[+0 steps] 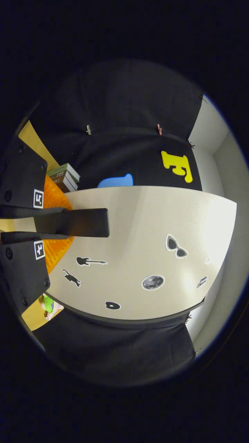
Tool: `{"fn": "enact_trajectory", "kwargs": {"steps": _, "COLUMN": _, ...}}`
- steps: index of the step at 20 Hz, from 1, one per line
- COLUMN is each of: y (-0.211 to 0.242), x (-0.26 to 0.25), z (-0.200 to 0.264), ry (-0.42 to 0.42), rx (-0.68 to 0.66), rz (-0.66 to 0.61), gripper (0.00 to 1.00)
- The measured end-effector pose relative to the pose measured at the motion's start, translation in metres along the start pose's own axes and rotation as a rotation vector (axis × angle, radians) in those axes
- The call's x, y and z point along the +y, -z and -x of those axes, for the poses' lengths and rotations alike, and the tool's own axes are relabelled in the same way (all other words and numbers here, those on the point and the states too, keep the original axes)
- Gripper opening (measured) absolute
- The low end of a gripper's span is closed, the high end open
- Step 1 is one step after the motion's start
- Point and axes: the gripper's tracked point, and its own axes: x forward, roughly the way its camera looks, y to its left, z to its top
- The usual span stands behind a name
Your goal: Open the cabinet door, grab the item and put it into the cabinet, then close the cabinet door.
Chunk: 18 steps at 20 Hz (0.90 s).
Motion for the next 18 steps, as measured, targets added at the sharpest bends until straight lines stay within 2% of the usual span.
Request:
{"fn": "enact_trajectory", "kwargs": {"steps": 6, "y": 0.0, "x": -0.028, "z": 0.032, "ry": 0.047, "rx": -0.01, "rz": -0.018, "gripper": 0.18}}
{"fn": "enact_trajectory", "kwargs": {"steps": 18, "y": 0.005, "x": -0.1, "z": 0.07, "ry": 0.264, "rx": -0.015, "rz": -0.064, "gripper": 0.17}}
